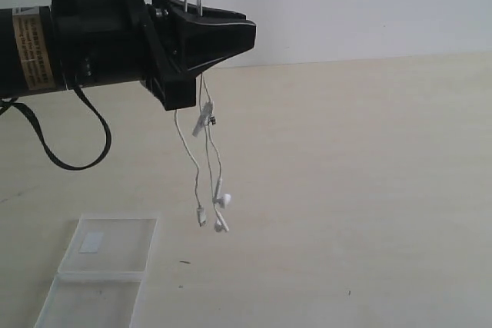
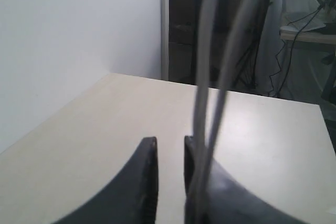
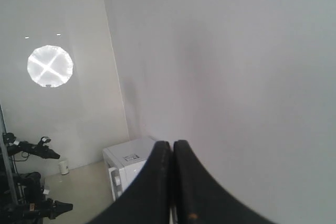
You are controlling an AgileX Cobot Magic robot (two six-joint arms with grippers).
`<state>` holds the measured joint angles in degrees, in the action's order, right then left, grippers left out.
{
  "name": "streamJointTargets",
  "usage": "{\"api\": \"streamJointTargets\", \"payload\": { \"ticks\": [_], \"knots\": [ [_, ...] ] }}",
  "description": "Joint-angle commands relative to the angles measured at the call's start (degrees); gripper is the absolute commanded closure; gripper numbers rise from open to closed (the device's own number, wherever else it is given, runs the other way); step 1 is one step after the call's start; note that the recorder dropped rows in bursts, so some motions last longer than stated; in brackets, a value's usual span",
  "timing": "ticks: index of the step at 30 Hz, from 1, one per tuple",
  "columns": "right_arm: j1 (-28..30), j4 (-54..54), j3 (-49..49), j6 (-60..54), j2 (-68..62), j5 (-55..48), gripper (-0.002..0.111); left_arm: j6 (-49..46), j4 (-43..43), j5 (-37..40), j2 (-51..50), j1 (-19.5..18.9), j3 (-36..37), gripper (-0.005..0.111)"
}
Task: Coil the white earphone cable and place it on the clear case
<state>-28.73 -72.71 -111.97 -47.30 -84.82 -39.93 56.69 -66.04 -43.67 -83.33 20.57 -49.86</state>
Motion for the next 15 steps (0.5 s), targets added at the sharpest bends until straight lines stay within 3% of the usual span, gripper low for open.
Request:
{"api": "streamJointTargets", "payload": {
  "ticks": [1,15],
  "knots": [
    [0.1,3.2,-0.4,-0.6,-0.1,0.7,0.108,-0.9,0.7,2.8,0.1,0.1,-0.2,0.098],
    [0.1,25.1,-0.4,9.6,0.7,3.8,0.108,-0.6,-1.5,6.9,0.3,0.1,-0.2,0.098]
  ]
}}
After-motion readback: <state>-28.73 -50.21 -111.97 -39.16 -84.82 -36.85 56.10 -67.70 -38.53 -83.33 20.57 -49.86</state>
